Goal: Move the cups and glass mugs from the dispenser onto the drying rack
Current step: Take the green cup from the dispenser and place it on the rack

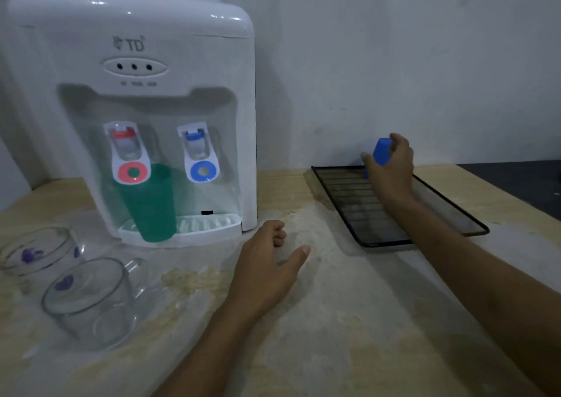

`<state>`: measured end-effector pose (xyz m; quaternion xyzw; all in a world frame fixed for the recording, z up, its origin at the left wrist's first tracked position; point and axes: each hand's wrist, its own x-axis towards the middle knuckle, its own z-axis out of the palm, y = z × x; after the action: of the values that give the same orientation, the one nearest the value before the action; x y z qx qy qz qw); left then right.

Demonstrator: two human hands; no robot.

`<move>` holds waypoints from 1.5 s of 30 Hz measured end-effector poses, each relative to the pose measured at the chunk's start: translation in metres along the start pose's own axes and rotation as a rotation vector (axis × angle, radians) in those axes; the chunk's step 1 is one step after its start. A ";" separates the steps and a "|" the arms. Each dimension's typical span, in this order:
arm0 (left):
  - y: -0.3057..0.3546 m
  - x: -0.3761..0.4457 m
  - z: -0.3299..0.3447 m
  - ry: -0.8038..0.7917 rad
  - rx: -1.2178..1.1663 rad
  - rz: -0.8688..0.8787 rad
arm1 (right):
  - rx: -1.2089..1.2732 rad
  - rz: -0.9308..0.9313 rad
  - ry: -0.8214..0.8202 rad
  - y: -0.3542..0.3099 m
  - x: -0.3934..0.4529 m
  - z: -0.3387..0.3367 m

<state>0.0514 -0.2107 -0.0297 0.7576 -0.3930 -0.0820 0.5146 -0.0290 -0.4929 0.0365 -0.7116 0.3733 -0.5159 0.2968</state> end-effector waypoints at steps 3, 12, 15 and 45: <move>0.004 -0.003 -0.003 0.008 -0.030 -0.004 | 0.094 -0.048 -0.110 -0.024 -0.053 0.003; 0.010 -0.010 -0.018 0.411 -0.106 0.128 | 0.181 -0.168 -0.314 -0.057 -0.170 0.041; 0.012 -0.008 -0.023 0.520 -0.092 0.177 | 0.188 -0.193 -0.337 -0.063 -0.173 0.055; 0.066 -0.006 -0.197 0.739 0.411 0.015 | 0.127 -0.473 -0.504 -0.051 -0.182 0.050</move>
<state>0.1178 -0.0765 0.1138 0.8200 -0.1955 0.2790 0.4599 -0.0038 -0.3108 -0.0307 -0.8635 0.0800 -0.4006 0.2956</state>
